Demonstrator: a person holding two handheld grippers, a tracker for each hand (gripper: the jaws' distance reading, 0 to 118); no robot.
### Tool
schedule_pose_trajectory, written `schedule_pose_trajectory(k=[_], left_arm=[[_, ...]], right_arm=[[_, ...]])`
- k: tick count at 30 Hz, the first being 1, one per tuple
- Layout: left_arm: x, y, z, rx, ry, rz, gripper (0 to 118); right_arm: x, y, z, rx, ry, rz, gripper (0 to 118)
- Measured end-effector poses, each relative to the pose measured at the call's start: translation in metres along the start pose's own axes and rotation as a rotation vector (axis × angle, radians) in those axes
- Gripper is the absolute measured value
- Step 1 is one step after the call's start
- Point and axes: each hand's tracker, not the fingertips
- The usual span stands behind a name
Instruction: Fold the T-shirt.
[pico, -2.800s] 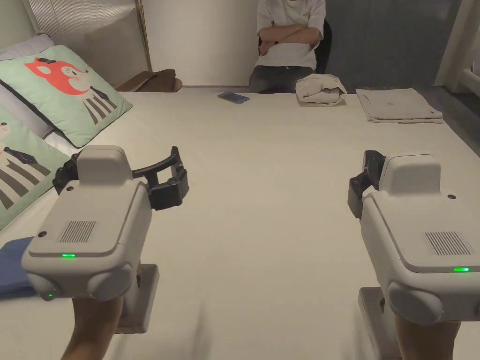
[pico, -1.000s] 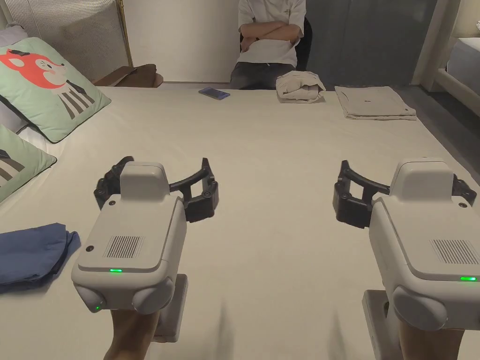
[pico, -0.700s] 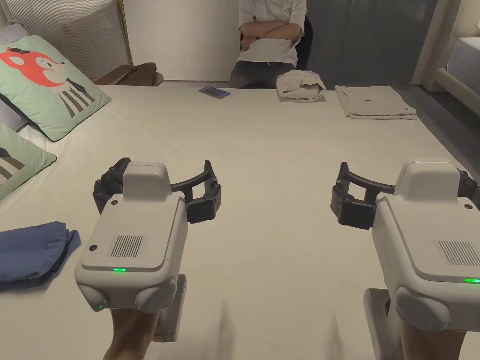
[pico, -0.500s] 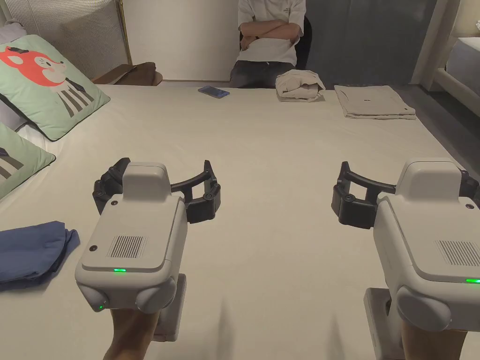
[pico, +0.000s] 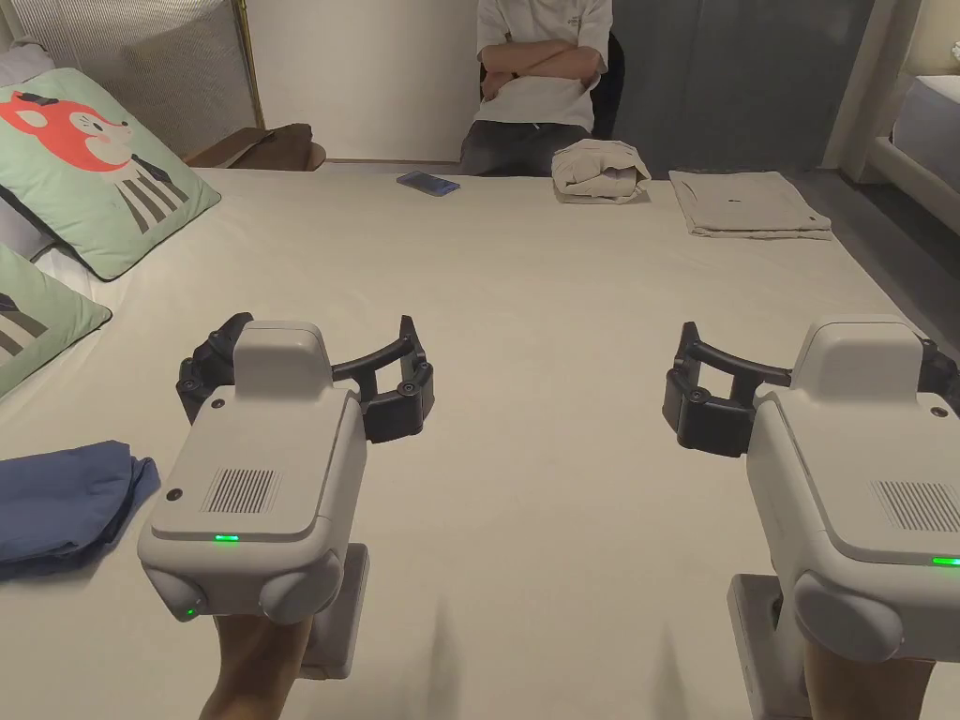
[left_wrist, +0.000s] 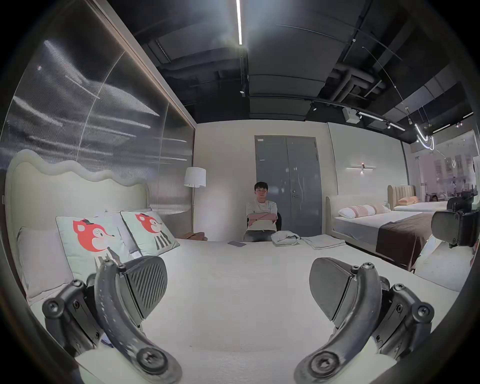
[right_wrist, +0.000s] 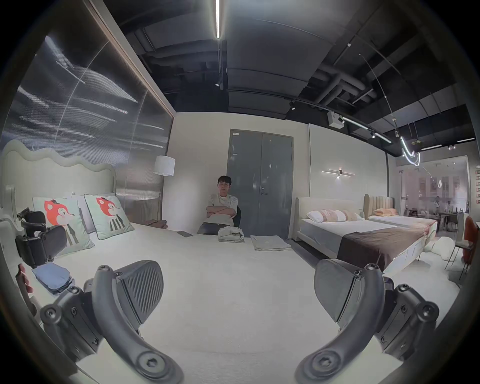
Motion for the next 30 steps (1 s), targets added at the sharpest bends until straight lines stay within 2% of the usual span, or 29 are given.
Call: schedule_pose_trajectory(k=[30], left_arm=[[-0.0065, -0.0026, 0.0013, -0.004, 0.005, -0.003, 110]], right_arm=[[-0.0014, 0.0003, 0.0031, 0.009, 0.001, 0.001, 114]])
